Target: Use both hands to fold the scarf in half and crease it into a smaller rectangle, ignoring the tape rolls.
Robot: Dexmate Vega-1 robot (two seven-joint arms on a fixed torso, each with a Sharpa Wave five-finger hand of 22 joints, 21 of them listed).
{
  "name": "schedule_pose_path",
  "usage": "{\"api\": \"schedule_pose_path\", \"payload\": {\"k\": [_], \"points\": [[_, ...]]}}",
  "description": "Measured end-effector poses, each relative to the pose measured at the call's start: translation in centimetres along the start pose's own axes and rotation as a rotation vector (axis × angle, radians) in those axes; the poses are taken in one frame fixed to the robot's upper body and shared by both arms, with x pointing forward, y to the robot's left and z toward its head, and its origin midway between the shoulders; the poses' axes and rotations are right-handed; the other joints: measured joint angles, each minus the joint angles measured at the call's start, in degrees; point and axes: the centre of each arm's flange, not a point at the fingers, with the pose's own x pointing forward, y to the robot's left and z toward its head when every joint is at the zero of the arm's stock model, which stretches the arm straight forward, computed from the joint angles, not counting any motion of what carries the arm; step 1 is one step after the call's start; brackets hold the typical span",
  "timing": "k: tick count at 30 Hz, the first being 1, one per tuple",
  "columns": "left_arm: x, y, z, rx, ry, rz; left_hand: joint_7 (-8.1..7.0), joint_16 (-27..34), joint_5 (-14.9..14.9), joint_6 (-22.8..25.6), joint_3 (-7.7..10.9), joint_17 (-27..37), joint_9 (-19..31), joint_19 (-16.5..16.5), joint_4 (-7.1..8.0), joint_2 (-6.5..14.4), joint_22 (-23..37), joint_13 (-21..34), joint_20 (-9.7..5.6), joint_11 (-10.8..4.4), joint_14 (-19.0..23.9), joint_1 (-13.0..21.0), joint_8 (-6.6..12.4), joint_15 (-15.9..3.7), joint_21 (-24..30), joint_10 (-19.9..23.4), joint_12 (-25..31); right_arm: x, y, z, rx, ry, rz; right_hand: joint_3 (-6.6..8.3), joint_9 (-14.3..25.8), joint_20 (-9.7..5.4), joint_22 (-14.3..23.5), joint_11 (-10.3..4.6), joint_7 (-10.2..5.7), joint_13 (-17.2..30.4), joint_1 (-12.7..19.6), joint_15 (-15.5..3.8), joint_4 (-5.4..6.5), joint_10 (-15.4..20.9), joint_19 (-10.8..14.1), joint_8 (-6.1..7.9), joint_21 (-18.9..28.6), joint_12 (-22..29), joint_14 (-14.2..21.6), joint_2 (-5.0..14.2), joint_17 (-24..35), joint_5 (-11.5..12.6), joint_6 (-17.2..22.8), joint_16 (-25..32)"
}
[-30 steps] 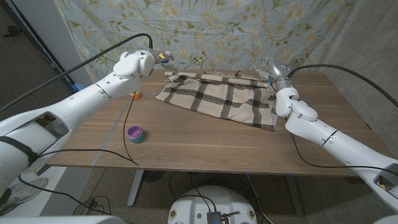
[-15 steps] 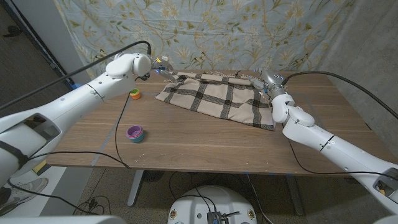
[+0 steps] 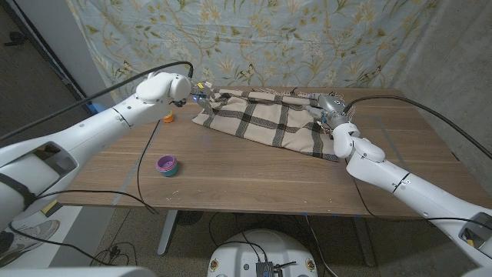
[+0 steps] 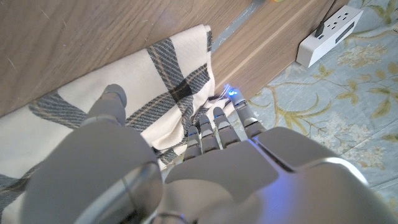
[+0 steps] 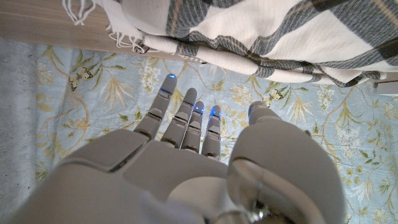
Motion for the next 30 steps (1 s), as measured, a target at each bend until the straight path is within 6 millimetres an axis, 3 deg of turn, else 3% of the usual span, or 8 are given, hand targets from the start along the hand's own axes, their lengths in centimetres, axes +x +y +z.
{"api": "schedule_pose_path", "payload": {"k": [19, 22, 26, 30], "points": [[1.1, -3.1, 2.5, 0.278, 0.068, 0.02, 0.0, 0.26, 0.67, -4.68, 0.93, 0.01, 0.0, 1.56, -0.93, 3.51, -0.01, 0.0, -1.77, -0.38, -1.21, 5.18, 0.0, -0.64, -0.94, -3.06, 0.27, -0.8, 1.6, -0.3, 0.029, 0.017, 0.039, 0.7, 0.0, -0.01, 0.01, -0.31, 0.09, -0.53, 0.0, 0.4, -0.23, -1.13, -0.81, -0.22, -1.2, -0.43, -1.85, 0.0, -1.0, 0.0, -1.35, -0.45], [1.3, -3.6, 2.6, 0.311, 0.083, 0.024, 0.56, 0.26, 0.67, -6.53, 0.9, 0.01, 0.0, 1.56, -0.92, 3.05, -0.01, 0.01, -1.76, 0.14, -1.41, 5.64, -0.23, -0.43, -1.22, -4.19, 0.27, -0.8, 1.7, -0.4, 0.032, 0.018, 0.043, 0.7, 0.0, -0.01, 0.01, -0.21, 0.09, -0.53, 0.0, 0.4, -0.23, -1.24, -0.81, -0.22, -1.2, -0.43, -1.85, 0.0, -1.0, 0.0, -1.34, -0.45], [1.8, -4.4, 2.8, 0.365, 0.106, 0.034, 1.67, 0.26, 0.67, -9.26, -0.87, 0.01, 0.0, 1.78, -0.29, 2.41, 0.0, 0.0, -1.54, 1.15, -2.03, 5.59, -0.23, 0.19, -1.89, -5.82, 0.27, -0.9, 1.9, -0.4, 0.034, 0.019, 0.047, 0.95, 0.01, -0.01, 0.01, 0.0, 0.09, -0.53, 0.0, 0.4, -0.48, -1.44, -0.81, -0.22, -1.41, -0.43, -1.85, 0.0, -1.25, 0.0, -1.34, -0.45], [2.1, -5.1, 2.9, 0.394, 0.118, 0.052, 1.65, 0.91, 0.67, -8.66, -1.53, 0.01, -0.3, 2.83, -0.22, 1.85, -0.01, 0.01, -1.7, 0.81, -1.27, 5.76, 0.52, 0.56, -2.1, -5.38, 1.1, -0.9, 1.9, -0.4, 0.035, 0.02, 0.049, 0.95, 0.01, -0.01, 0.01, 0.0, 0.09, -0.53, 0.0, 0.4, -0.48, -1.43, -0.8, -0.22, -1.41, -0.43, -1.84, 0.0, -1.26, 0.0, -1.33, -0.45]]}}
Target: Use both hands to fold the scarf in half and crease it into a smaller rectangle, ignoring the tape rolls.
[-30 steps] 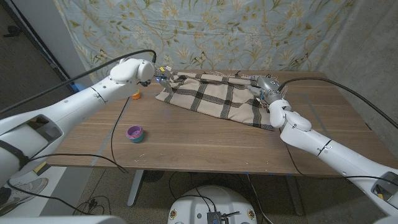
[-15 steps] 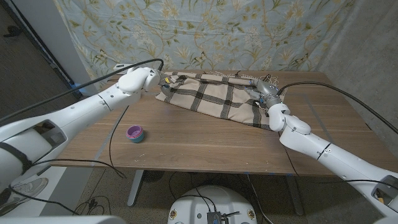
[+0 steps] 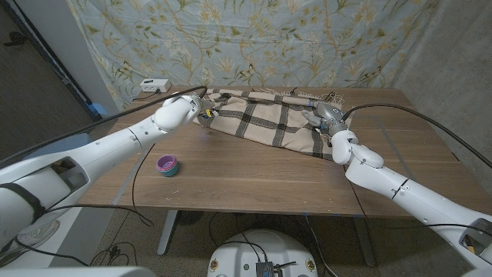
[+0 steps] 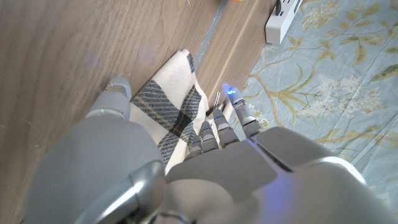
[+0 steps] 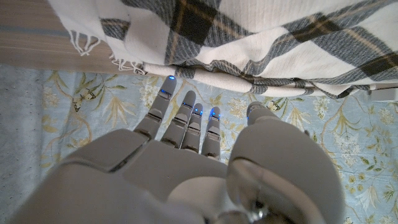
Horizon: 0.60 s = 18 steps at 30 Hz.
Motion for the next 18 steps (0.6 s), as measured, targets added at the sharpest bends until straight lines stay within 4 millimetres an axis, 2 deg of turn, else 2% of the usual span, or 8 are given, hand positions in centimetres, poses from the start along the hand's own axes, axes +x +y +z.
{"api": "schedule_pose_path", "payload": {"k": [2, 9, 16, 18], "points": [[0.3, -0.5, 0.3, 0.013, 0.009, 0.017, -0.22, 0.53, 0.22, 2.3, 0.0, 0.0, 0.0, 1.25, 0.0, 0.06, 0.0, 0.0, -0.06, -0.44, 1.25, 0.11, 0.69, -0.42, 0.0, 1.65, 0.7, 0.0, 0.0, 0.0, 0.0, 0.001, 0.001, 0.0, 0.0, 0.0, 0.0, 0.0, 0.0, 0.0, 0.0, 0.0, 0.0, 0.0, 0.0, 0.0, 0.0, 0.0, 0.0, 0.0, -0.06, 0.0, 0.0, 0.0], [0.9, -1.4, 0.9, 0.049, 0.043, 0.09, -1.33, 1.43, 0.72, 8.56, -0.7, -0.29, 0.17, 5.05, -0.24, 2.09, 0.0, -0.29, -0.99, -2.73, 5.75, 3.83, 2.03, -2.95, 0.0, 7.09, 2.69, 0.0, 0.1, -0.2, 0.002, 0.006, 0.005, 0.16, 0.0, 0.0, 0.0, 0.0, 0.0, -0.19, 0.0, 0.0, -0.16, 0.0, 0.0, 0.0, -0.22, 0.0, 0.0, 0.0, -0.27, 0.0, 0.0, 0.0], [1.7, -2.0, 1.7, 0.096, 0.074, 0.165, -2.0, 1.82, 0.88, 11.1, -0.46, -0.29, 0.16, 7.18, -0.48, 3.27, 0.18, -0.28, -1.69, -4.26, 7.96, 6.47, 2.15, -4.24, 0.28, 9.31, 3.18, -0.1, 0.3, -0.4, 0.007, 0.013, 0.013, 0.16, 0.0, 0.0, 0.0, 0.0, 0.0, -0.27, -0.4, 0.0, -0.16, 0.01, 0.01, 0.0, -0.44, 0.0, 0.01, -0.06, -0.53, 0.0, 0.01, 0.0], [1.9, -2.2, 2.0, 0.103, 0.079, 0.18, -2.17, 1.87, 0.88, 11.91, -0.16, -0.29, 0.16, 7.59, -0.78, 4.3, 0.29, -0.28, -1.71, -4.56, 8.78, 7.49, 2.15, -4.27, 0.28, 10.22, 3.39, -0.1, 0.3, -0.4, 0.008, 0.015, 0.016, 0.36, 0.0, 0.0, 0.0, 0.0, 0.0, -0.27, -0.47, 0.0, 0.05, 0.01, 0.01, 0.0, -0.59, 0.0, 0.01, 0.01, -0.53, 0.0, 0.01, 0.0]]}}
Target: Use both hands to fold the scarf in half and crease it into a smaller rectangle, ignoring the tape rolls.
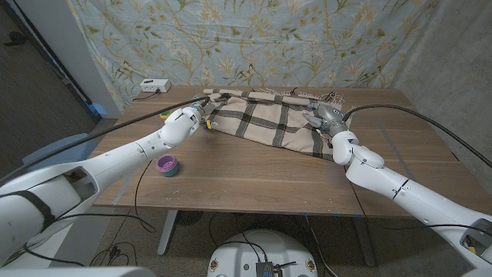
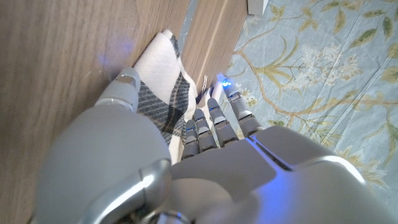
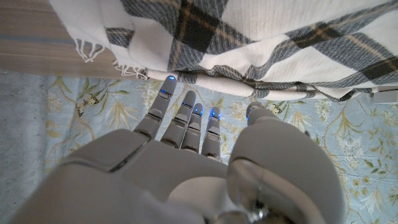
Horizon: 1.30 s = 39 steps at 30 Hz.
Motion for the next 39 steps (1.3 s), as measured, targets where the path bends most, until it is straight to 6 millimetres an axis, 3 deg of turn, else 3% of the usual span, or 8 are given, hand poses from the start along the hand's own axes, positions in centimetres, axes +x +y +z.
{"api": "schedule_pose_path", "payload": {"k": [11, 15, 20, 23, 25, 31, 39], "points": [[1.3, -0.9, 1.7, -0.003, 0.002, 0.015, 0.21, 0.22, -1.59, 1.0, 3.02, 0.13, 0.0, 1.65, -0.97, 6.11, 0.0, 0.01, 0.01, 0.19, 2.09, 7.49, -0.4, -0.04, 0.39, 1.48, 0.01, -0.1, 0.1, -0.5, -0.001, 0.012, 0.008, 0.16, 0.0, 0.0, 0.0, 0.0, 0.0, 0.01, -0.01, 0.0, -0.16, 0.0, 0.0, 0.0, -0.27, 0.0, -0.63, -0.02, -0.26, 0.0, 0.0, 0.35], [1.9, -1.1, 2.3, -0.027, -0.003, 0.012, -0.19, 0.22, -3.06, 1.4, 2.99, 0.0, 0.0, 2.74, -0.89, 6.24, 0.22, 0.01, -0.9, -0.24, 2.78, 8.96, -0.51, -0.01, 0.88, 2.28, 0.01, -0.1, 0.1, -0.6, -0.002, 0.015, 0.011, 0.15, 0.0, -0.01, 0.0, 0.0, 0.0, -0.27, -0.25, 0.0, -0.16, 0.01, -0.01, 0.0, -0.27, 0.0, -0.63, -0.26, -0.26, 0.0, 0.0, 0.35], [2.4, -1.3, 2.5, -0.078, -0.016, -0.008, -0.44, -0.25, -4.41, 1.65, 1.39, 0.01, -0.01, 2.68, 0.72, 4.86, 0.22, 0.01, -0.84, 0.01, 2.83, 7.53, -0.85, -0.07, 0.88, 2.04, -0.56, -0.2, 0.0, -0.7, -0.007, 0.018, 0.016, 0.15, 0.0, -0.21, 0.0, 0.0, 0.0, -0.27, -0.37, 0.0, -0.16, 0.01, -0.21, 0.0, -0.5, 0.0, -0.63, -0.39, -0.53, 0.0, 0.0, 0.35], [2.6, -0.9, 2.1, -0.128, -0.029, -0.02, -1.44, -0.81, -4.89, 2.65, 0.65, 0.14, -0.01, 1.0, 1.95, 5.88, 0.09, 0.01, 0.35, 0.24, 1.77, 4.88, -0.89, 0.35, 0.32, 1.98, -0.78, -0.2, 0.0, -0.7, -0.01, 0.021, 0.019, 0.39, 0.0, -0.21, 0.0, 0.0, 0.0, -0.26, -0.68, 0.0, -0.39, 0.01, -0.2, 0.0, -0.5, 0.0, -0.63, -0.08, -0.53, 0.0, 0.01, 0.35], [2.6, -1.1, 2.1, -0.176, -0.046, -0.052, -1.22, -1.12, -5.19, 3.06, 0.3, 0.17, -0.01, -0.41, 2.67, 6.3, 0.09, 0.01, 1.19, 1.05, 0.9, 3.13, -0.89, 1.22, -0.31, 1.81, -1.11, -0.3, 0.0, -0.7, -0.011, 0.021, 0.02, 0.39, 0.0, -0.21, 0.0, 0.0, 0.0, -0.26, -0.67, 0.0, -0.39, 0.01, -0.2, 0.0, -0.5, 0.0, -0.63, -0.09, -0.53, 0.0, 0.0, 0.35], [2.3, 0.2, -0.2, -0.294, -0.06, -0.076, -1.52, -1.57, -5.67, 3.96, -0.18, 0.17, -0.01, -2.01, 3.59, 5.78, 0.1, 0.01, 2.16, 1.86, -0.25, 1.02, -0.89, 1.97, -1.12, 1.62, -1.32, -0.2, 0.0, -0.6, -0.015, 0.019, 0.021, 0.63, 0.0, -0.21, 0.0, 0.0, 0.0, -0.26, -0.67, 0.0, -0.64, 0.01, -0.2, 0.0, -0.5, 0.01, -0.62, -0.09, -0.63, 0.0, 0.01, 0.35], [1.0, 1.8, -3.2, -0.444, -0.112, -0.139, -1.74, -2.0, -5.67, 4.58, -2.93, 0.17, -0.01, -3.56, 4.37, 2.99, 0.1, 0.02, 2.49, 2.43, -2.03, -3.27, -1.36, 2.67, -2.21, 1.04, -1.97, 0.0, 0.0, -0.1, -0.017, 0.008, 0.018, 0.79, 0.0, -0.21, 0.0, 0.0, 0.0, -0.51, -0.67, 0.0, -0.8, 0.01, -0.2, 0.0, -0.77, 0.01, -0.62, -0.09, -0.79, 0.0, 0.01, 0.79]]}}
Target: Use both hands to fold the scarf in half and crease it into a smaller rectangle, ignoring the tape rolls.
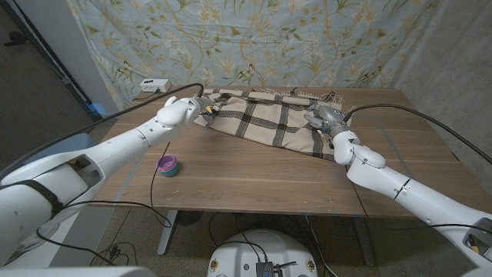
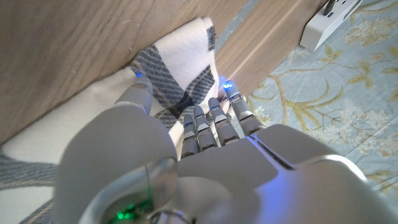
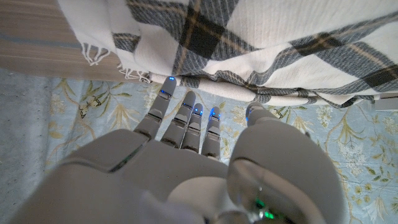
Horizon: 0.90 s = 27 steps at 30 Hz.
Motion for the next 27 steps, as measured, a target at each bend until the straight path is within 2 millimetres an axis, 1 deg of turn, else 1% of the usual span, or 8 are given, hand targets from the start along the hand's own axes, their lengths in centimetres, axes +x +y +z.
{"api": "schedule_pose_path", "payload": {"k": [3, 7, 9, 13, 17, 20, 23, 27], "points": [[-0.6, 0.8, -0.5, -0.018, -0.009, -0.005, -0.13, -0.44, 0.0, -1.0, -1.33, -0.04, 0.0, -0.56, 0.32, -1.57, 0.0, 0.0, 0.09, 0.69, -1.38, -1.68, -0.54, 0.6, -0.64, -1.06, -0.47, 0.0, 0.0, 0.2, 0.0, -0.004, -0.001, 0.0, 0.0, -0.01, 0.0, 0.0, 0.0, -0.02, 0.0, 0.0, 0.0, 0.0, 0.02, 0.0, -0.14, 0.0, 0.0, 0.0, 0.0, 0.0, 0.0, 0.0], [-1.3, 1.0, -0.6, -0.033, -0.034, -0.05, 0.14, -0.45, 0.85, -2.91, -4.11, -0.16, -0.15, -1.15, 0.22, -4.82, 0.0, 0.0, 0.52, 1.1, -2.67, -4.87, -1.09, 1.5, -1.81, -2.8, -1.25, 0.1, 0.1, 0.4, 0.004, -0.009, -0.002, 0.14, 0.0, -0.21, 0.0, 0.0, 0.0, -0.02, 0.0, 0.0, -0.15, 0.0, 0.21, 0.0, -0.14, 0.0, 0.0, 0.0, -0.26, 0.0, 0.0, 0.0], [-1.6, 1.3, -0.6, -0.009, -0.04, -0.068, 0.27, -0.44, 1.44, -4.14, -4.9, -0.16, -0.15, -1.33, -0.18, -6.38, 0.0, 0.0, 0.71, 0.8, -3.44, -4.72, -1.3, 1.65, -1.96, -3.73, -1.46, 0.1, 0.1, 0.6, 0.007, -0.01, -0.004, 0.14, 0.0, -0.21, 0.0, 0.0, 0.0, -0.02, 0.0, 0.0, -0.15, 0.0, 0.21, 0.0, -0.14, 0.0, 0.0, 0.0, -0.26, 0.0, 0.0, 0.0], [-1.8, 1.3, -0.1, 0.048, -0.042, -0.08, 0.71, -0.44, 2.64, -6.95, -5.36, -0.16, -0.12, -1.33, -1.01, -7.72, 0.0, 0.01, 0.71, 0.33, -4.54, -3.44, -1.53, 1.33, -2.74, -5.67, -1.89, 0.1, 0.1, 0.7, 0.01, -0.011, -0.006, 0.41, 0.0, -0.21, 0.0, 0.0, 0.0, -0.02, 0.0, 0.0, 0.13, 0.0, 0.21, 0.0, -0.13, 0.0, 0.01, 0.0, -0.26, 0.0, 0.0, 0.0], [-1.8, 1.1, 0.4, 0.157, -0.019, -0.063, 0.84, -0.44, 3.74, -7.86, -4.54, -0.16, 0.02, -0.79, -2.07, -6.3, 0.01, 0.01, -0.63, -0.29, -4.64, -0.88, -1.53, 0.58, -2.74, -6.28, -1.89, 0.0, 0.3, 0.7, 0.012, -0.009, -0.007, 0.65, 0.0, 0.01, 0.0, 0.0, 0.0, -0.02, 0.01, -0.21, -0.11, 0.0, 0.43, 0.0, -0.35, 0.24, 0.23, 0.0, -0.26, 0.0, 0.0, 0.0], [-1.7, 1.1, 0.7, 0.199, -0.011, -0.04, 1.07, -0.44, 4.17, -8.91, -4.07, -0.2, -0.1, -0.49, -2.54, -5.83, 0.01, 0.01, -0.93, -0.36, -4.73, 0.57, -1.53, 0.49, -2.95, -6.64, -1.89, -0.1, 0.4, 0.6, 0.015, -0.005, -0.006, 0.65, 0.0, 0.01, 0.0, 0.0, 0.0, -0.02, 0.01, -0.21, -0.11, 0.0, 0.43, 0.0, -0.35, 0.24, 0.23, 0.0, -0.47, 0.0, 0.0, 0.34], [-1.4, 0.5, 1.3, 0.245, -0.01, -0.008, 1.24, -0.44, 4.39, -9.47, -3.83, -0.43, -0.15, -0.15, -2.78, -5.49, 0.01, 0.01, -1.21, -0.29, -4.42, 0.94, -1.53, 0.19, -2.94, -6.89, -1.89, -0.2, 0.4, 0.5, 0.019, -0.001, -0.009, 0.75, 0.0, 0.0, 0.0, 0.0, 0.0, -0.08, 0.01, -0.21, -0.21, 0.0, 0.42, 0.0, -0.34, 0.24, 0.23, 0.0, -0.54, 0.0, 0.0, 0.34], [-1.1, 0.0, 2.1, 0.296, -0.015, 0.039, 1.29, -0.44, 4.39, -9.52, -4.09, -0.43, -0.15, 0.34, -3.04, -5.56, 0.01, 0.01, -1.32, -0.29, -4.42, 1.62, -1.53, 0.18, -2.94, -6.89, -1.89, -0.4, 0.4, 0.3, 0.021, 0.004, -0.012, 0.89, 0.0, 0.01, 0.0, 0.0, 0.0, -0.29, 0.01, -0.21, -0.35, 0.0, 0.42, 0.0, -0.57, 0.24, 0.23, 0.0, -0.54, 0.0, 0.0, 0.55]]}}
